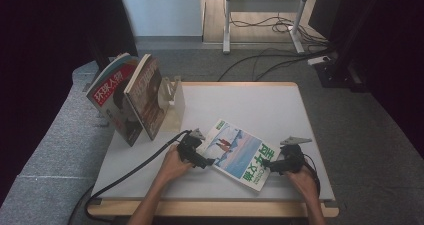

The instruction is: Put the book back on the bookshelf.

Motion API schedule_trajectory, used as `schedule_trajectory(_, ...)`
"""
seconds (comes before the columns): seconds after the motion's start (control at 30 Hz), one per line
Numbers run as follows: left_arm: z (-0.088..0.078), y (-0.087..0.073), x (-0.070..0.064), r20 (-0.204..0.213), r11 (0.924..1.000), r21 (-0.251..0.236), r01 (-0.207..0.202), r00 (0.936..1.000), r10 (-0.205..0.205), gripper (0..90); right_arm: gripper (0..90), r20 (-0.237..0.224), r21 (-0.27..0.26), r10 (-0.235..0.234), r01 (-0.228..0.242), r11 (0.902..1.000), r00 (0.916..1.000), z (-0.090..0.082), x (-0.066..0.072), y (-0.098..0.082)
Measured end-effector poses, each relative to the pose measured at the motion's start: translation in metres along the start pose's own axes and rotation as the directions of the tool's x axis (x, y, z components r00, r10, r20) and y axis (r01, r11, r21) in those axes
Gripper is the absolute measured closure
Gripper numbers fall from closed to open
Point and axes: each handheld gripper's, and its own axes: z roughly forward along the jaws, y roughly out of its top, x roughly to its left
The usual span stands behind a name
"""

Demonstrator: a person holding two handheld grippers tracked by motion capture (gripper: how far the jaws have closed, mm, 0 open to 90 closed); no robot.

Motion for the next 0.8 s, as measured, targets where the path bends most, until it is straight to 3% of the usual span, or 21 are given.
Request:
schedule_trajectory(0.4,-0.012,-0.015,-0.01,-0.014,0.9998,0.019,0.001,0.9999,-0.001,0.0,0.0,-0.013,-0.01,-0.015,0.015,0.9998,0.9998,0.004,0.01,0.001)
schedule_trajectory(0.43,-0.014,-0.019,-0.013,-0.03,0.9995,0.028,-0.016,0.9994,0.017,0.0,0.0,-0.014,-0.011,-0.02,0.02,0.9997,0.9997,0.006,0.012,0.001)
schedule_trajectory(0.67,-0.021,-0.027,-0.022,-0.06,0.9975,0.061,-0.035,0.9974,0.039,0.0,0.0,-0.015,-0.008,-0.041,0.041,0.9991,0.999,0.01,0.021,0.005)
schedule_trajectory(0.8,-0.027,-0.035,-0.025,-0.059,0.9984,0.054,-0.019,0.998,0.022,0.0,0.0,-0.022,-0.007,-0.05,0.05,0.9987,0.9985,0.013,0.025,0.006)
